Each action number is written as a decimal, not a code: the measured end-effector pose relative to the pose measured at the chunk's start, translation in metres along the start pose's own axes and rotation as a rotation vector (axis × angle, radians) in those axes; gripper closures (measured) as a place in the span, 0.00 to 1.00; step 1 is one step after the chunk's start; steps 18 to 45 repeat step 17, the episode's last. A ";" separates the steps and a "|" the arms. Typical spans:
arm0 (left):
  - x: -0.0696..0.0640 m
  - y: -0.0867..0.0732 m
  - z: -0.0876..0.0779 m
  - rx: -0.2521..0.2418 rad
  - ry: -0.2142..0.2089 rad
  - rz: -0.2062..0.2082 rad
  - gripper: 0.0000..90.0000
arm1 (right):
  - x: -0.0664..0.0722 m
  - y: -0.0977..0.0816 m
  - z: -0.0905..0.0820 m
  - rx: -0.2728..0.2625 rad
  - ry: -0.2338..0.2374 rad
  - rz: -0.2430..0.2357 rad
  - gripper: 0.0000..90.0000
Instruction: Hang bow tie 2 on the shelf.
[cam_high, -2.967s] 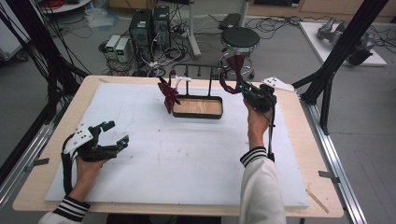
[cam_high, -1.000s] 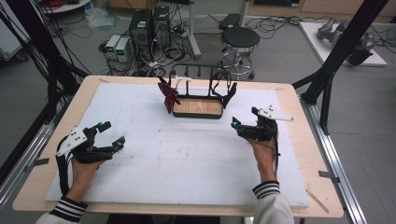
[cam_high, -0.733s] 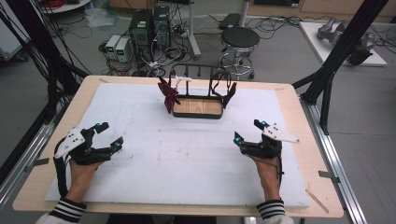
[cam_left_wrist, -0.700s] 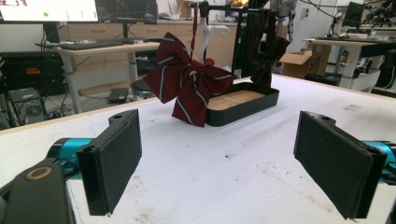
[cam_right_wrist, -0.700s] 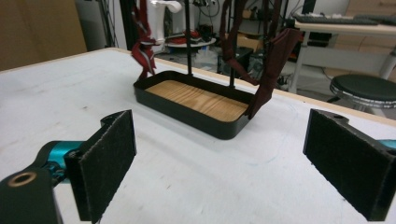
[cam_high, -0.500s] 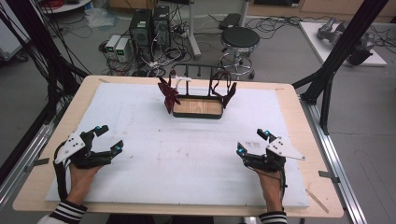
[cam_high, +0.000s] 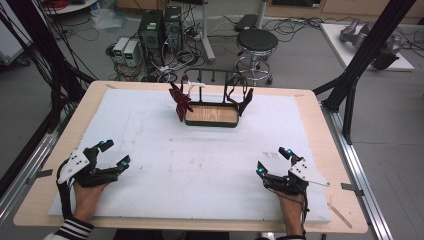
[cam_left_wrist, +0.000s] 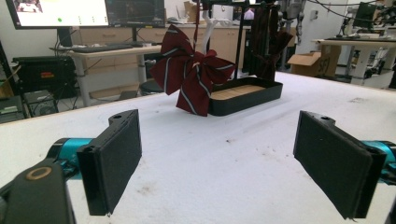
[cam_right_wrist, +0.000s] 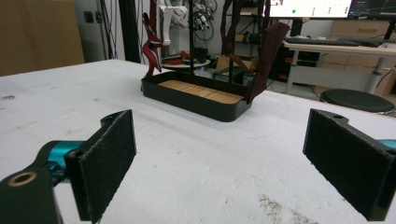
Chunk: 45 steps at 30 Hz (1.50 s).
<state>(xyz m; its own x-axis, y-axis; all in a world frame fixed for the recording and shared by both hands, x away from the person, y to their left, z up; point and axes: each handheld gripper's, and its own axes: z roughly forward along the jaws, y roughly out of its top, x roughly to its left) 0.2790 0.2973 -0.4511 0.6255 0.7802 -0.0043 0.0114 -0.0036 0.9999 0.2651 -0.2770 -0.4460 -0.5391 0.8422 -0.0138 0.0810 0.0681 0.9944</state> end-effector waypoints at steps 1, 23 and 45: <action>0.000 -0.001 -0.001 0.001 0.003 0.002 0.17 | 0.000 -0.002 0.000 0.000 -0.002 -0.005 0.10; 0.001 -0.004 -0.005 -0.045 0.003 0.001 0.17 | 0.002 -0.007 -0.001 -0.026 -0.022 -0.016 0.10; 0.001 -0.004 -0.005 -0.045 0.003 0.001 0.17 | 0.002 -0.007 -0.001 -0.026 -0.022 -0.016 0.10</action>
